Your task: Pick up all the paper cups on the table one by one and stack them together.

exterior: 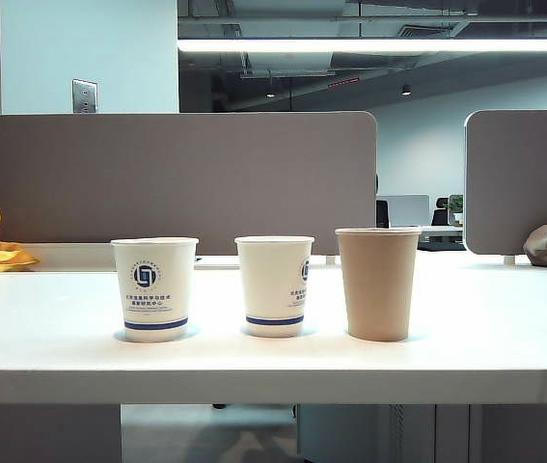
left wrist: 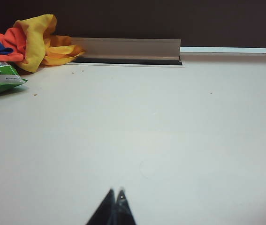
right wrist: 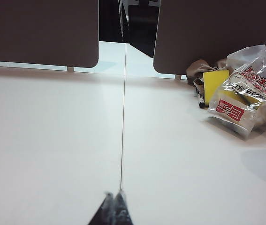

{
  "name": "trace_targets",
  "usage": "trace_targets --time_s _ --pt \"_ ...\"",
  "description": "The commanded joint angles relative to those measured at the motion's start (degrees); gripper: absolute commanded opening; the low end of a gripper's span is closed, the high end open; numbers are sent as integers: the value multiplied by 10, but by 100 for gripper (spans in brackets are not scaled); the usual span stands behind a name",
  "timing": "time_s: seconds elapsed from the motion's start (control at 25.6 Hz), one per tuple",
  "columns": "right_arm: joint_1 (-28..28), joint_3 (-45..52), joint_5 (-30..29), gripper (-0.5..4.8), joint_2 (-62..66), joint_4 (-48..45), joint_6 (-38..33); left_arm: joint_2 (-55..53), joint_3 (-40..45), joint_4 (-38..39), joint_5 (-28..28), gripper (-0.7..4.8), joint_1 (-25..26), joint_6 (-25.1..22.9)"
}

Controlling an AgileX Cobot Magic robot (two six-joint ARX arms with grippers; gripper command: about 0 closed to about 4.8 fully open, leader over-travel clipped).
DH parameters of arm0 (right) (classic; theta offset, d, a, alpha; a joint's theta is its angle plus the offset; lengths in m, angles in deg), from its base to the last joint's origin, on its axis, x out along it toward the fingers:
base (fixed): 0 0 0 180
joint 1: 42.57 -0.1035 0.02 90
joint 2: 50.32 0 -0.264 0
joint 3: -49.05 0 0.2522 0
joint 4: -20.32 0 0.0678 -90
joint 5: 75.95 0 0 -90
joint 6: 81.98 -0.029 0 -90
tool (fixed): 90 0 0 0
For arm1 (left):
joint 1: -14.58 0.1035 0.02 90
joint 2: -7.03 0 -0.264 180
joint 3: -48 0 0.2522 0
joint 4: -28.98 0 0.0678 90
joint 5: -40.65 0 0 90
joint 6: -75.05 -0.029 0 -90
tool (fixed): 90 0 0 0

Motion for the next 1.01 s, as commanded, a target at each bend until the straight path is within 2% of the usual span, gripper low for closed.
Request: trace_targets --time_s 0.04,0.43,0.58,0.7,0.86,0.9,0.94,1.01 --pt "0 3 2 -1 1 -6 1 0 -1 -7 -2 -5 0 -2" --pt "-1 3 -2 -1 1 -7 1 0 -1 -10 -3 -5 0 7" --pt "-1 3 -7 -1 1 -7 -4 0 -2 -30 -8 -5 0 33" --pt "-2 3 -30 -1 1 -20 -74 0 -2 -47 -44 -5 0 53" --pt "-1 -3 -94 -2 1 -73 -177 0 -4 -99 -106 -6 0 140" --pt "-1 -7 -99 -2 1 -86 -197 0 -9 -104 -106 -6 0 158" --pt "-1 -27 -99 -2 1 -96 -256 0 -30 -106 -104 -6 0 196" --pt "-1 -56 -103 -2 1 -79 -299 0 -59 -105 -104 -6 1 202"
